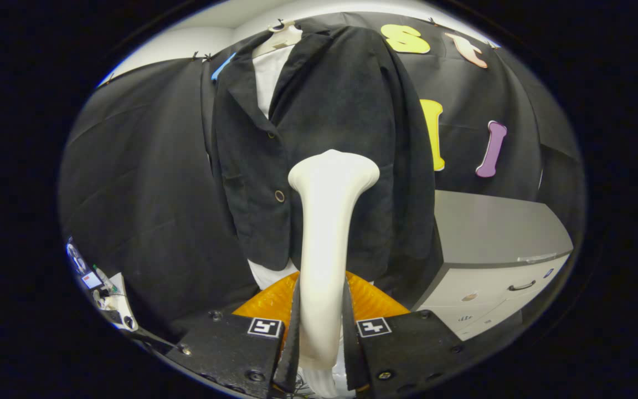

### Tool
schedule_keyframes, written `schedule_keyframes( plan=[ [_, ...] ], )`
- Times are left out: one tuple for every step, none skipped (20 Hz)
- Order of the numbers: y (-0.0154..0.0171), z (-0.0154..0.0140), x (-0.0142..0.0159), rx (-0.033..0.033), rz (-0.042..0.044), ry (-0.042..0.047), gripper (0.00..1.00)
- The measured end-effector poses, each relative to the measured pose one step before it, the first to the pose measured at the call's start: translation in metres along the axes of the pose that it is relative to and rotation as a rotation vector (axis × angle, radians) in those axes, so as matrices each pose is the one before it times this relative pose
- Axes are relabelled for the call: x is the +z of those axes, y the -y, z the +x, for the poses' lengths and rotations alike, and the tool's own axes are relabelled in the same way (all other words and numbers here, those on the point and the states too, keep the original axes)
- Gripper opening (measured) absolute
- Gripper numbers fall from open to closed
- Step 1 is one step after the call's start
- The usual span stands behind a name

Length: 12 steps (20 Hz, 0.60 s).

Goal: Iron the clothes twice with a garment steamer, once on the left side and once on the right side.

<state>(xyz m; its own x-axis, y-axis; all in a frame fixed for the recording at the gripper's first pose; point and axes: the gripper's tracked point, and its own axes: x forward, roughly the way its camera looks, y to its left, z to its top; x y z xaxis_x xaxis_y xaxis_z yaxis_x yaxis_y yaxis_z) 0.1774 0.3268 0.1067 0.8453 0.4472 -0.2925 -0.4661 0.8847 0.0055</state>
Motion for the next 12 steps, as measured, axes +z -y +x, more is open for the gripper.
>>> schedule_keyframes(
  plan=[
    [-0.00008,0.00125,-0.00051,-0.00144,-0.00076,-0.00822,0.36],
    [-0.00014,0.00145,-0.00490,-0.00134,-0.00015,-0.01205,0.36],
    [-0.00070,0.00159,-0.00556,0.00090,0.00331,-0.00834,0.36],
    [0.00114,0.00268,-0.00583,0.00015,0.00129,-0.00989,0.36],
    [0.00112,0.00306,-0.00636,-0.00120,0.00100,-0.01124,0.36],
    [0.00068,0.00339,-0.00791,-0.00085,0.00297,-0.01304,0.36],
    [-0.00073,0.00493,-0.00905,-0.00062,0.00355,-0.01279,0.36],
    [0.00031,0.00447,-0.00903,-0.00191,-0.00233,-0.01669,0.36],
    [0.00006,0.00332,-0.00700,-0.00099,-0.00041,-0.01680,0.36],
    [0.00028,0.00276,-0.00644,0.00145,0.00149,-0.01430,0.36],
    [0.00120,0.00190,-0.00606,0.00117,0.00178,-0.01308,0.36],
    [0.00073,0.00273,-0.00443,0.00002,0.00089,-0.01001,0.36]
  ],
)
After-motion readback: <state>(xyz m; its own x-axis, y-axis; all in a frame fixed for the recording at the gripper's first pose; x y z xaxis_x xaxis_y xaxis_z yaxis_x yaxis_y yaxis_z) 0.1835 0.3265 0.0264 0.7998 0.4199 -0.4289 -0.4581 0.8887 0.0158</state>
